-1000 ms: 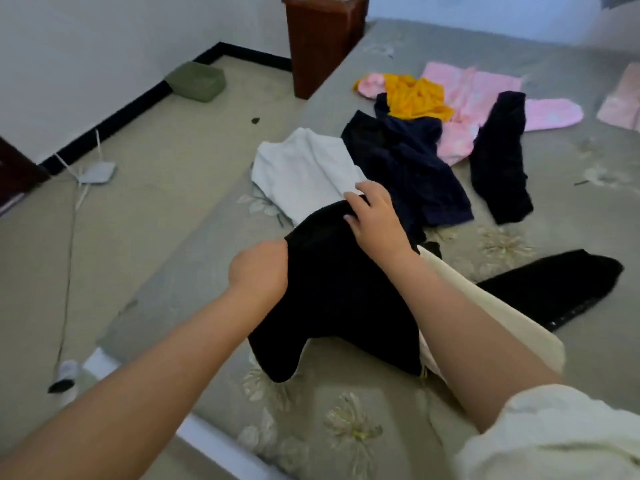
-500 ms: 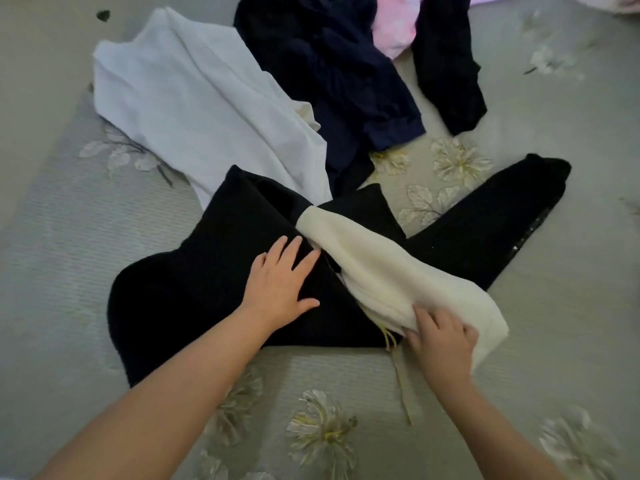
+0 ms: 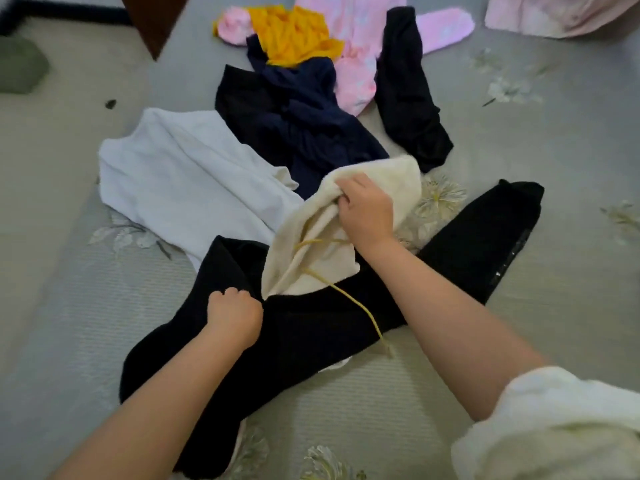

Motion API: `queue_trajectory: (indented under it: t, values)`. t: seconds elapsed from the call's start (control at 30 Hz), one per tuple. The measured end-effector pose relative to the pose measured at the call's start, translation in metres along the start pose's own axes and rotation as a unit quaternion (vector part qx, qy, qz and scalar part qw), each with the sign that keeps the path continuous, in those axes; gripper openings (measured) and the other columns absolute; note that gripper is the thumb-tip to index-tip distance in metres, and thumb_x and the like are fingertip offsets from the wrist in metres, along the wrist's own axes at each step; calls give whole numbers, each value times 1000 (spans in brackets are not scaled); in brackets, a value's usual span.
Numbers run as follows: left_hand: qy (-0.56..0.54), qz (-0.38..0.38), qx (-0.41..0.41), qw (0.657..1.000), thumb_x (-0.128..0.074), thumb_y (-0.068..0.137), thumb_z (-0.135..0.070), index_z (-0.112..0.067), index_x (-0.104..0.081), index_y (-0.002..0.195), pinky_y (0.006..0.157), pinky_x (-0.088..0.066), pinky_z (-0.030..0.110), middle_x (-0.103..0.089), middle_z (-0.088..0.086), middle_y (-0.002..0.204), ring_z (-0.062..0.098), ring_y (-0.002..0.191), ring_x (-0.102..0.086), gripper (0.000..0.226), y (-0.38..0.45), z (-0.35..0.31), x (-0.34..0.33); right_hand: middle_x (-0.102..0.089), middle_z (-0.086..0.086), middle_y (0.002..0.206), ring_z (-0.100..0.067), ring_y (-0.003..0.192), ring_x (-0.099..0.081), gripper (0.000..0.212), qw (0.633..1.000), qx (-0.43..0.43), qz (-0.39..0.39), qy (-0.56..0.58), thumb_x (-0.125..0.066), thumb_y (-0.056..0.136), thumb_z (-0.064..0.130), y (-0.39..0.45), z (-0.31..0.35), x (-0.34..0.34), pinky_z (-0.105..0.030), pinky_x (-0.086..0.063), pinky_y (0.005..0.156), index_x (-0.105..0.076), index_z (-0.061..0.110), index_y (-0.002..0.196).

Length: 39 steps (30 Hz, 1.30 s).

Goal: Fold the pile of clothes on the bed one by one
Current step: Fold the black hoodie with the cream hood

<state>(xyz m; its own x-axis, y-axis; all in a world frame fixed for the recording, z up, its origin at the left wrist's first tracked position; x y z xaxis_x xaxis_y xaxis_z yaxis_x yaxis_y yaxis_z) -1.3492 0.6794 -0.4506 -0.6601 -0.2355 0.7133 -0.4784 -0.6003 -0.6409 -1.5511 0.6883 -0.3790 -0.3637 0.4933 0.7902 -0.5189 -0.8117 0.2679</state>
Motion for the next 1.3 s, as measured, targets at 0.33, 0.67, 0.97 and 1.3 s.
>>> queue_trajectory:
  t: [0.33, 0.67, 0.97, 1.3]
  values:
    - [-28, 289, -106, 951, -42, 93, -10, 1, -55, 116, 82, -43, 29, -60, 13, 102, 25, 91, -58, 29, 0, 2, -33, -45, -10, 138, -23, 128, -39, 53, 949, -84, 285, -108, -48, 93, 32, -72, -90, -58, -35, -28, 106, -37, 6, 137]
    - [-339, -144, -3, 930, -43, 91, -15, -1, -51, 116, 88, -39, 37, -50, 17, 119, 30, 109, -46, 30, 74, 1, 9, -39, 12, 49, -20, 61, -49, 29, 933, -187, 268, -151, -54, 90, 31, -162, -125, -2, -28, -19, 69, -51, 18, 65]
    - [-145, -68, -124, 979, -48, 88, -26, -7, -52, 110, 79, -44, 38, -52, 12, 116, 29, 106, -49, 29, 112, -48, 15, -64, -17, 93, -37, 85, -61, 37, 951, -136, 258, -102, -81, 64, 10, -213, -137, 15, -36, -47, 74, -68, -6, 95]
    - [-371, -88, -98, 919, -39, 91, -4, -14, -36, 63, 55, -26, 30, -41, -1, 65, 19, 68, -41, 30, 48, 10, 52, -42, 5, 61, -21, 78, -47, 26, 930, -193, 307, -51, -36, 98, 29, -166, -125, -5, -30, -20, 93, -35, 22, 72]
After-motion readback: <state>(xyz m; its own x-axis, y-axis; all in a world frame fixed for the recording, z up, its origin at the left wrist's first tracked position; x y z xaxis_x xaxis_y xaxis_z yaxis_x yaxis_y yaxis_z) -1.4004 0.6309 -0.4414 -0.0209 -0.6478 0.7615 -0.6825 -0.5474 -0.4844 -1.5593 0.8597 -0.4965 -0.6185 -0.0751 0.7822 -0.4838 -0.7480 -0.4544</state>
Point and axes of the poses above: each hand's wrist, its own y-axis towards the middle knuckle, its own x-axis out of the back of the hand, z = x × y, the point moved 4 cm from there along y, towards the middle knuckle
